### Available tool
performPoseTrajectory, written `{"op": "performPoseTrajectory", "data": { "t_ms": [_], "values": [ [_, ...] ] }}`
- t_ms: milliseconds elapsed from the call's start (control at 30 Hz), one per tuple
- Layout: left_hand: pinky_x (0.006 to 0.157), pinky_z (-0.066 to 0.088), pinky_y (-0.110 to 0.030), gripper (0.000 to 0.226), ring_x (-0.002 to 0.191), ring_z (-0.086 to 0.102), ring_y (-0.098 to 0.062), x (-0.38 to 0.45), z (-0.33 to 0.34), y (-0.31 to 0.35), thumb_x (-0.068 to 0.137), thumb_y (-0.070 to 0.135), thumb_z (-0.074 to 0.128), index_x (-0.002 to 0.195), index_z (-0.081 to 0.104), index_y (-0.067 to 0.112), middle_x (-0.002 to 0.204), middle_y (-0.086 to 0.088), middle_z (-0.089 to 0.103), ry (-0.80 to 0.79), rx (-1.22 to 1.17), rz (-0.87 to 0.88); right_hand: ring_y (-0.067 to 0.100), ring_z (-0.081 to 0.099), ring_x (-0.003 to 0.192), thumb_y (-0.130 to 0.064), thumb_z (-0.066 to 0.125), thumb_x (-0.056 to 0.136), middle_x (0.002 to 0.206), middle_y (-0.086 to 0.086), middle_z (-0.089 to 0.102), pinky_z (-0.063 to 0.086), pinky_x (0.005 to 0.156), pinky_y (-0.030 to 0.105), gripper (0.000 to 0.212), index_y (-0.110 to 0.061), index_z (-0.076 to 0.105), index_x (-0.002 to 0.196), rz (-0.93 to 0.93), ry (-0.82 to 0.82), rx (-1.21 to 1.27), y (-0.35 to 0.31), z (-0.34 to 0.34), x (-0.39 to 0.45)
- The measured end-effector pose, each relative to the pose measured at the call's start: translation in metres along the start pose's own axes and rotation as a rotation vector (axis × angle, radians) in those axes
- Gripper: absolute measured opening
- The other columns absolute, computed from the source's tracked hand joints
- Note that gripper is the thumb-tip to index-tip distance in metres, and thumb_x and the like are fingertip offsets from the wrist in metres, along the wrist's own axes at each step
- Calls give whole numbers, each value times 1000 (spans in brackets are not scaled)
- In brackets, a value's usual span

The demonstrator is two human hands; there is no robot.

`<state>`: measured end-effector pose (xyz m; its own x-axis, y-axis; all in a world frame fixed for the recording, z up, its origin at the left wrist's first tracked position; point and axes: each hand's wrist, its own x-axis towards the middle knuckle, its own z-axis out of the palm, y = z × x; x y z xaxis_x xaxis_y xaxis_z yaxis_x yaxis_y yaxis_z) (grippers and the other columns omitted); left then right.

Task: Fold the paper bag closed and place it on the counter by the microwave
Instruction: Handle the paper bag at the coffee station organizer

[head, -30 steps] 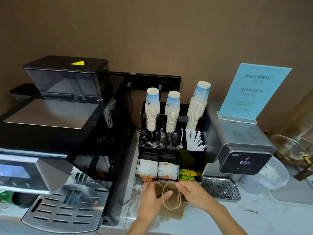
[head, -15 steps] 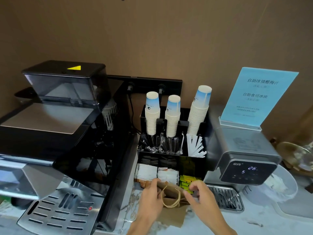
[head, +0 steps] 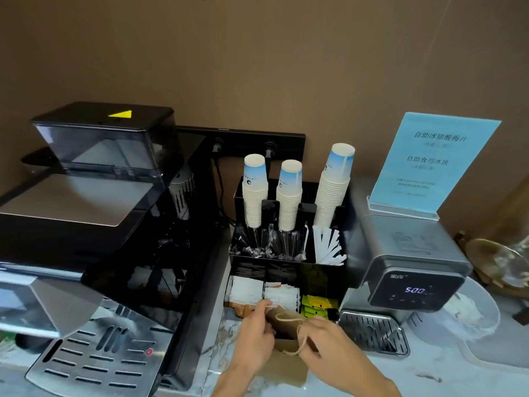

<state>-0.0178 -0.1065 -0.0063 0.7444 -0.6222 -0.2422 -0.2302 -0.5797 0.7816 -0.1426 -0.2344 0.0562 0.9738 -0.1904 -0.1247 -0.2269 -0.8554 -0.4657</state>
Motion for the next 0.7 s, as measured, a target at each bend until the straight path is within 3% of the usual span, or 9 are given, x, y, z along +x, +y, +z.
{"op": "performPoseTrajectory", "data": {
  "t_ms": [133,200,300,367,433,567,700],
  "values": [
    [74,48,-17,65,88,56,-11,-2,-2,0,92,-7,43,148,38,26,93,2,55,-19,-37,-27,8,51,77,-25,39,101,87,-6,55,40,65,22,30,-42,37,75,56,-114,38,0,-12,7],
    [83,49,-21,66,91,55,-14,-4,-3,1,93,-5,44,150,37,26,95,0,53,-15,-46,-31,6,52,73,-22,38,103,86,-8,55,43,64,21,31,-42,45,81,75,-160,78,3,-18,11],
    [80,48,-20,64,87,54,-11,-7,-3,5,93,-5,46,149,39,25,92,2,53,-4,-61,-30,20,64,89,0,46,95,102,2,68,55,80,34,31,-17,65,114,82,-336,22,2,-22,20],
    [69,45,-18,61,81,53,-10,-7,-1,9,95,-3,45,147,40,26,89,2,52,-12,-65,-28,31,64,93,1,51,92,105,13,66,53,78,39,28,-11,66,113,54,-427,-109,-1,-17,25],
    [67,44,-16,61,86,53,-11,-8,2,14,93,-4,44,147,41,25,94,0,55,-25,-63,-19,35,63,97,-9,49,95,110,18,62,47,75,36,24,-8,62,115,60,-417,-196,-7,-11,29],
    [97,48,-23,69,115,58,-19,-14,2,19,86,-13,40,145,45,22,127,-6,65,-48,-45,6,38,61,98,-10,51,91,114,22,62,54,82,45,28,1,62,115,-64,-394,-250,-20,4,42],
    [103,50,-29,69,115,59,-15,-15,-8,12,90,-14,43,146,43,26,125,-2,64,-44,-75,2,34,63,94,-3,50,93,102,17,63,51,77,38,18,-4,64,105,52,-339,-191,-13,12,48]
  ]
}}
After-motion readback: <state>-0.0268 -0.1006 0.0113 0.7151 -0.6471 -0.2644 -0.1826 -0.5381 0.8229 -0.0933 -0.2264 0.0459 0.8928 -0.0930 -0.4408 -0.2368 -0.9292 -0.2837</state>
